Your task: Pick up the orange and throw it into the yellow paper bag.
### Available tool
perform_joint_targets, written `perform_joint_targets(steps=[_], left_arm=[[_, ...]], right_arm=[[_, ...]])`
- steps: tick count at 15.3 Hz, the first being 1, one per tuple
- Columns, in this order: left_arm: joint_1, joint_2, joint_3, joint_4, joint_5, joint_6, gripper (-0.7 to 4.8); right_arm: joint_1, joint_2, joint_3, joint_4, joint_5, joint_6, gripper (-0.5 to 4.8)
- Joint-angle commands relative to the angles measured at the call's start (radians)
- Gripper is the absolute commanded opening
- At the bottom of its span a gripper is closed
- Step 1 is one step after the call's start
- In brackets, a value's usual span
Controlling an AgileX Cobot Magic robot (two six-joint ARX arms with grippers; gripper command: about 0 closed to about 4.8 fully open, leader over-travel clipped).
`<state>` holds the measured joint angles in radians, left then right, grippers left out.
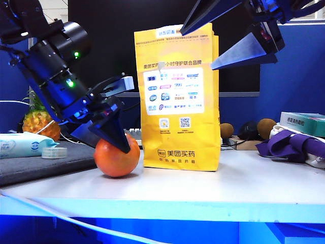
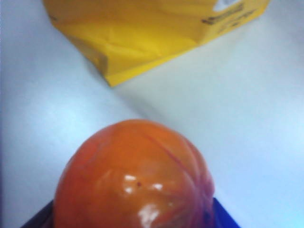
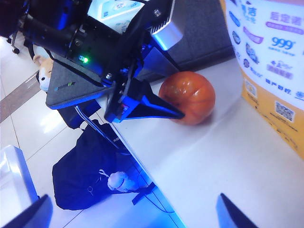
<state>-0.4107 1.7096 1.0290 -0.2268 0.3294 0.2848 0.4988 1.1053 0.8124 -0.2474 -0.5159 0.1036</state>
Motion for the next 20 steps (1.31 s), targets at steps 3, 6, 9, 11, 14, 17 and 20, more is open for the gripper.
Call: perform_joint_targets(steps=[3,6,9,11,14,17,20], left_arm=[[0.001,-0.126,0.229,-0.222,-0.041,0.070,2.44],[0.001,-0.297,0.332,-0.243,-0.059,0.067,2.44],[0.001,-0.387,0.338,-0.081,0.022,0.082,2.44],[0.001,-0.383,0.338,0.068,0.136,0.069,2.44],[0.000,-0.316,0.338,0.221,0.284,0.018,2.44],[0.000,-0.192,0.338,0.359,0.388,-0.045,2.44],[0.000,-0.084,0.338,0.397,0.383,-0.118,2.44]], right_arm=[[-0.001,-0.001,0.006,0.056,0.002,-0.008,4.79],[-0.001,-0.001,0.016,0.137,0.016,-0.008,4.79],[-0.002,-0.001,0.041,0.229,0.054,-0.008,4.79],[-0.002,-0.001,0.072,0.266,0.054,-0.008,4.79],[-0.002,-0.003,0.106,0.269,0.121,-0.038,4.79],[-0.002,-0.008,0.117,0.274,0.237,-0.109,4.79],[-0.001,-0.034,0.117,0.271,0.448,-0.209,4.79]])
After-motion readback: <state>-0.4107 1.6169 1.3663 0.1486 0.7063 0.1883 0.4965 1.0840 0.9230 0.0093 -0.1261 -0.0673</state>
